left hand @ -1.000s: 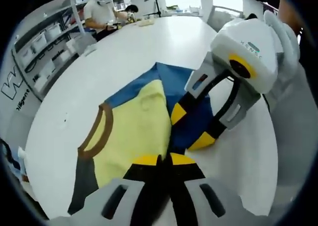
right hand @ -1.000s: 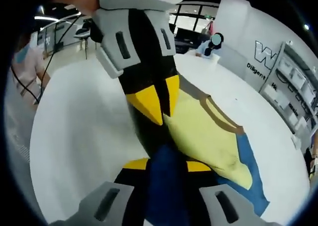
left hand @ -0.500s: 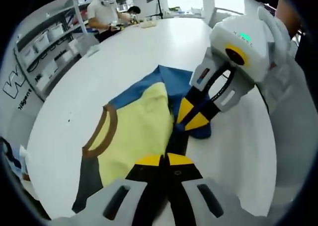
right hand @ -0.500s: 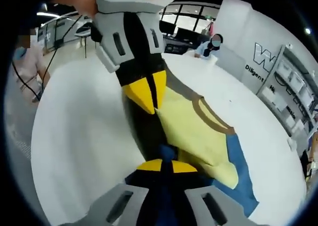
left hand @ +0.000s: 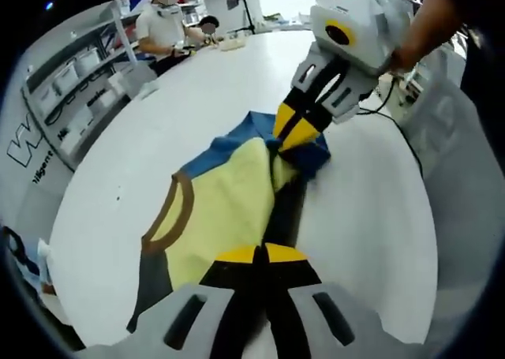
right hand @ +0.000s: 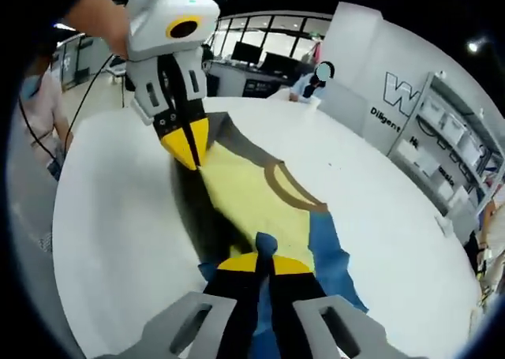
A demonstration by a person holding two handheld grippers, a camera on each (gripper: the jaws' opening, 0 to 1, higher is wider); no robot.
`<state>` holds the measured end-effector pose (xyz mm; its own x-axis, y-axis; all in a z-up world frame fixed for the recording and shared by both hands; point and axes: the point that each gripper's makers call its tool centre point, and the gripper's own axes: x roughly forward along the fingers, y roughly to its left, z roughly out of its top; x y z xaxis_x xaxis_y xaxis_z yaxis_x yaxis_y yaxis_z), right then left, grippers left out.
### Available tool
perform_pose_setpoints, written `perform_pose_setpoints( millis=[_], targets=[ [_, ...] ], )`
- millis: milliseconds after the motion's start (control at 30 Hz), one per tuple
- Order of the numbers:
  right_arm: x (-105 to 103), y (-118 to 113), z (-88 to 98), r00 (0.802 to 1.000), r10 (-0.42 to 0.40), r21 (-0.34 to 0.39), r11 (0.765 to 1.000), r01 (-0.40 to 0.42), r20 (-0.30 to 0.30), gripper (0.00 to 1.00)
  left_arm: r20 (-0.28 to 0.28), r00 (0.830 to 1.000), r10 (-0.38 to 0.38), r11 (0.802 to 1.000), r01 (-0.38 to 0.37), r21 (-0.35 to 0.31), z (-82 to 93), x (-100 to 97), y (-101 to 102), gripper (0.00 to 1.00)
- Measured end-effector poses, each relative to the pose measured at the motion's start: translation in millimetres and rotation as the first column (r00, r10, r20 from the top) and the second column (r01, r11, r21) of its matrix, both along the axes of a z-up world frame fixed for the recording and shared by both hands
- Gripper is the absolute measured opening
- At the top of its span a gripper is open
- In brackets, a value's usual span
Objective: Fold the garment on the visible template until the final outline fits inside the template.
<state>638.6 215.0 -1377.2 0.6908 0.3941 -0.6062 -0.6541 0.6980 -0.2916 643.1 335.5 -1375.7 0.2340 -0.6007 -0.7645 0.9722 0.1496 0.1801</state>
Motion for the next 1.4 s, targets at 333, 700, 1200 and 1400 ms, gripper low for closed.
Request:
perform_pose_setpoints(
  millis=[333,700,1200,1400],
  targets=[
    [17,-57,19.5,0.996,-0.071,-0.042,0.996,0.073,0.045,0.0,-0.003,1.0,0.021,0.999,-0.021,-0.034,9.4,2.9,6,0.09],
    [36,-126,44.7,0.984,-0.154,-0.089,0.983,0.162,0.088,0.0,-0.046,0.997,0.063,0.992,-0.068,-0.107,24.2,2.6,7,0.09],
    [42,-223,62.6,0.957,-0.266,-0.171,0.944,0.282,0.113,0.0,-0.053,0.997,0.061,0.992,-0.066,-0.107,26.4,-5.2,3,0.09],
    [38,-253,65.0,0.945,-0.311,-0.189,0.926,0.326,0.107,0.0,-0.055,0.997,0.049,0.993,-0.055,-0.104,24.1,-6.3,-5,0.09]
  ],
)
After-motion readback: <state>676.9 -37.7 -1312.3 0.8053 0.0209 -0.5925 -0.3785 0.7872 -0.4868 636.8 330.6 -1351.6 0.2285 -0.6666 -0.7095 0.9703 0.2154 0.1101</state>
